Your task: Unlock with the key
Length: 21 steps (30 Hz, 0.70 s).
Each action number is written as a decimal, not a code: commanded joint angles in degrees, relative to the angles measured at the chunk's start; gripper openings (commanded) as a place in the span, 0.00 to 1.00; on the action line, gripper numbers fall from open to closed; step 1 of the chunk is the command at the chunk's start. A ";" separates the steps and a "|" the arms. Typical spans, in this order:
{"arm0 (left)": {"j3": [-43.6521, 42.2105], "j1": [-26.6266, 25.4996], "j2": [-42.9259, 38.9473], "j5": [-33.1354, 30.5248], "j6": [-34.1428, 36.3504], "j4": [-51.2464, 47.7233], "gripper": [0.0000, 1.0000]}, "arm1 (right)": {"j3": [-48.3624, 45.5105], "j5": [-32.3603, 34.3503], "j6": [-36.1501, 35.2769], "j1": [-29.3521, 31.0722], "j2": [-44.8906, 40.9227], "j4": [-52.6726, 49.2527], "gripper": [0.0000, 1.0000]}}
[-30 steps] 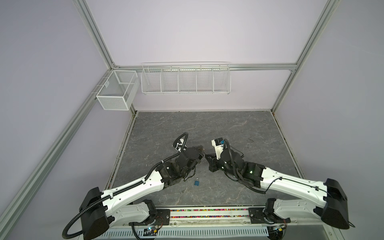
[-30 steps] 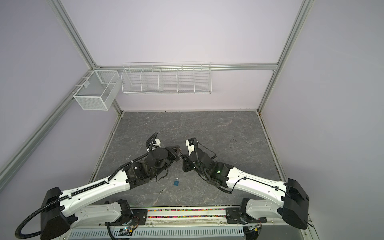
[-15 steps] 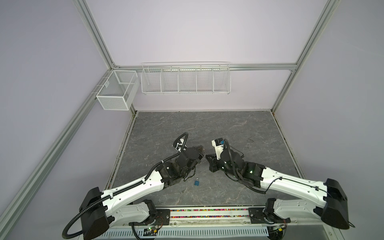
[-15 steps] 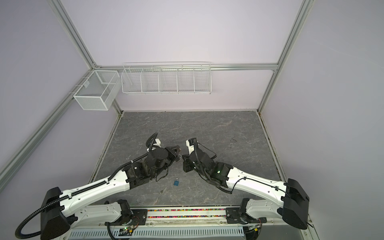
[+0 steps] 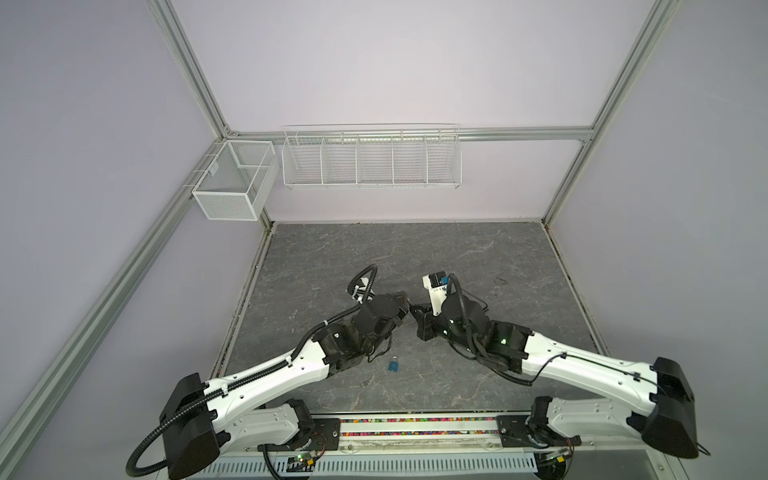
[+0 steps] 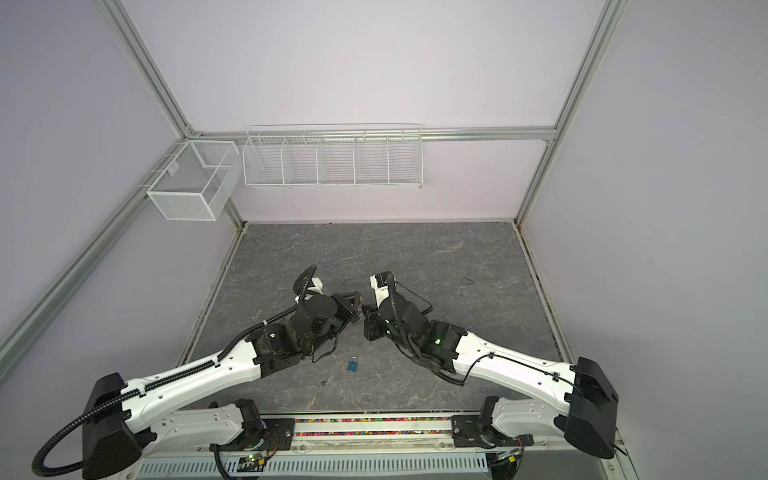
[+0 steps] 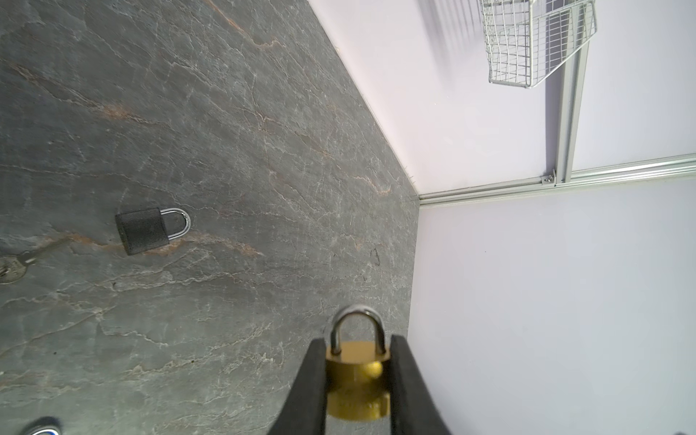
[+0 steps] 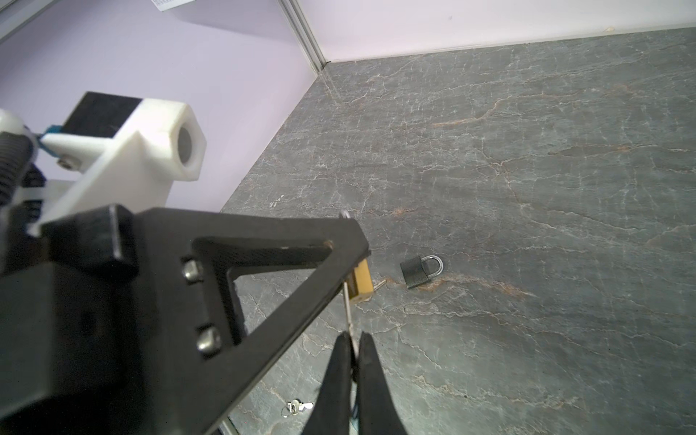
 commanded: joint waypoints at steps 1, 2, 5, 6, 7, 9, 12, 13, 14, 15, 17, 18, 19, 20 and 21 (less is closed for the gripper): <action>1.12 0.05 -0.11 -0.05 0.31 0.74 0.00 | 0.97 1.02 -0.75 -0.36 0.83 0.09 0.07; 1.11 0.03 -0.30 -0.22 0.31 0.69 0.00 | 0.83 1.14 -0.75 -0.32 0.54 -0.20 0.07; 1.05 0.29 -0.65 -0.41 0.14 0.51 0.00 | -0.15 0.61 -0.99 -0.27 -1.02 -0.30 0.07; 1.02 0.47 -0.73 -0.41 0.09 0.43 0.00 | -0.55 0.60 -0.72 -0.23 -1.40 -0.45 0.07; 1.08 0.53 -0.78 -0.49 -0.03 0.42 0.00 | -0.79 0.60 -0.58 -0.19 -1.78 -0.72 0.07; 0.93 0.64 -0.89 -0.70 -0.21 0.84 0.00 | -0.78 0.69 -0.45 -0.20 -2.24 -1.24 0.07; 1.12 0.73 -0.83 -1.07 -0.46 0.82 0.00 | -2.57 -0.06 -0.18 -0.13 -3.17 -0.94 0.07; 1.11 0.86 -0.83 -1.04 -0.71 0.86 0.00 | -2.83 -0.10 -0.08 -0.13 -3.31 -0.83 0.07; 1.14 0.82 -0.91 -1.03 -0.91 0.95 0.00 | -2.90 0.10 -0.06 -0.18 -3.23 -1.03 0.07; 1.12 0.82 -0.99 -1.05 -1.07 1.04 0.00 | -2.90 0.46 0.02 -0.19 -2.98 -1.32 0.07; 1.13 0.82 -1.19 -1.07 -1.27 1.17 0.00 | -3.22 0.46 0.21 -0.27 -2.59 -1.22 0.07; 1.02 0.82 -1.32 -0.99 -1.27 1.34 0.00 | -3.24 0.26 0.27 -0.19 -2.28 -1.03 0.07; 1.02 0.82 -1.27 -0.86 -1.25 1.47 0.00 | -3.17 0.09 0.29 -0.20 -2.09 -0.81 0.07; 1.09 0.82 -1.27 -0.64 -1.27 1.56 0.00 | -2.95 -0.01 0.06 -0.25 -1.86 -0.50 0.07; 1.05 0.83 -1.21 -0.29 -1.27 1.56 0.00 | -2.68 -0.03 -0.10 -0.24 -1.69 -0.39 0.07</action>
